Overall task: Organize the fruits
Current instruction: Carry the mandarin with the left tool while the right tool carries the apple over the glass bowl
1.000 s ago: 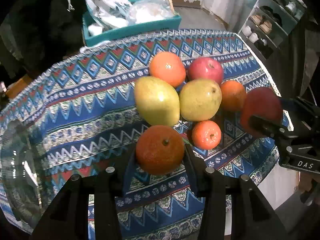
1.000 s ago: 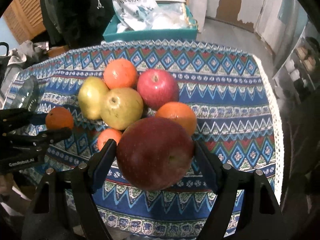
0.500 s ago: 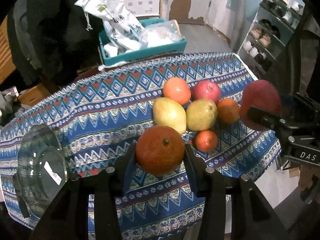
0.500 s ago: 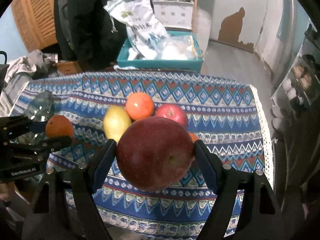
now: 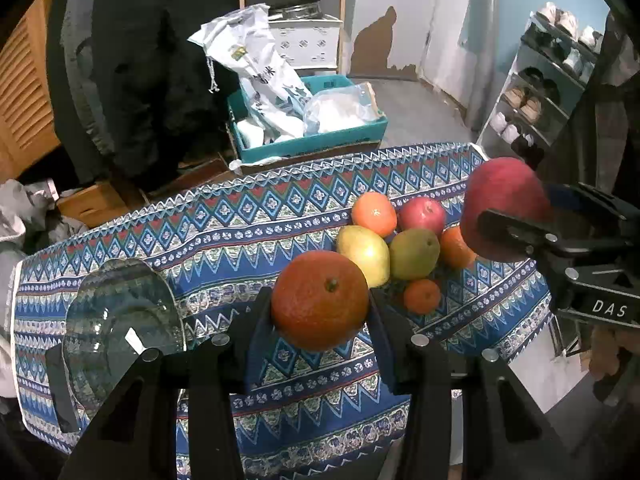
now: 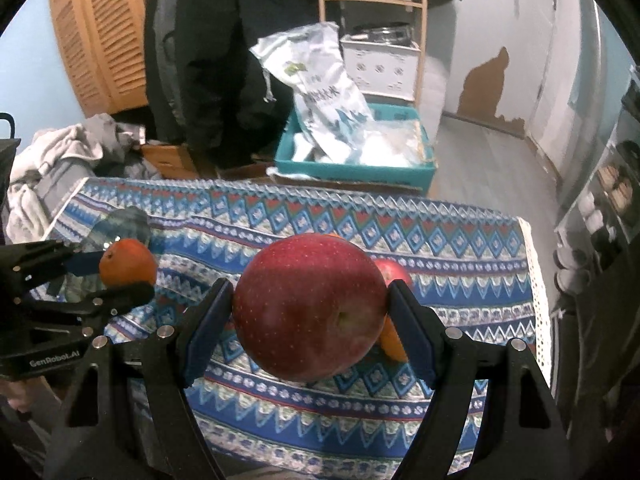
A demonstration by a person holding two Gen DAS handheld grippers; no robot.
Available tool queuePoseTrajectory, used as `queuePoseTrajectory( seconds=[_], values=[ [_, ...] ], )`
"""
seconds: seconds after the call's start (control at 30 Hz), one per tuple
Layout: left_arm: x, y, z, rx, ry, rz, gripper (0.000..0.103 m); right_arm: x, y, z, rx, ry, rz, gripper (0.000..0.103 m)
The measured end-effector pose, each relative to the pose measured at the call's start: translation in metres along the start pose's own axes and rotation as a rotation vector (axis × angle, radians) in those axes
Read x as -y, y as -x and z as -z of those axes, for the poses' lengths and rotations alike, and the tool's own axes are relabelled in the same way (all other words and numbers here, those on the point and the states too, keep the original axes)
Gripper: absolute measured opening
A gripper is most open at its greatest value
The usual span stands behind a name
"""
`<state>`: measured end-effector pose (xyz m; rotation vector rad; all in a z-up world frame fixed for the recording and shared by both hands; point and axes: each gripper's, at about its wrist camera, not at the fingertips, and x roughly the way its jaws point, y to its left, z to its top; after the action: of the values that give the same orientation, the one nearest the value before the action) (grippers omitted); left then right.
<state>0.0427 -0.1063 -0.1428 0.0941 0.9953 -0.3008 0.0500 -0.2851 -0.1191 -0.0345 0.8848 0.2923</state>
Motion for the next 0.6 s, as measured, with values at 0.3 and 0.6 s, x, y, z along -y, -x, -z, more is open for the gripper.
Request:
queuePoseTrajectory(
  seconds=[0.3, 0.6],
  values=[
    [-0.021, 0.014, 0.000, 0.028, 0.034, -0.019, 0.047, -0.033, 0.007, -0.018, 0.032, 0.040, -0.037, 0.079],
    [-0.048, 0.027, 0.003, 0.048, 0.083, -0.029, 0.047, -0.063, 0.000, -0.034, 0.035, 0.070, -0.070, 0.079]
  ],
)
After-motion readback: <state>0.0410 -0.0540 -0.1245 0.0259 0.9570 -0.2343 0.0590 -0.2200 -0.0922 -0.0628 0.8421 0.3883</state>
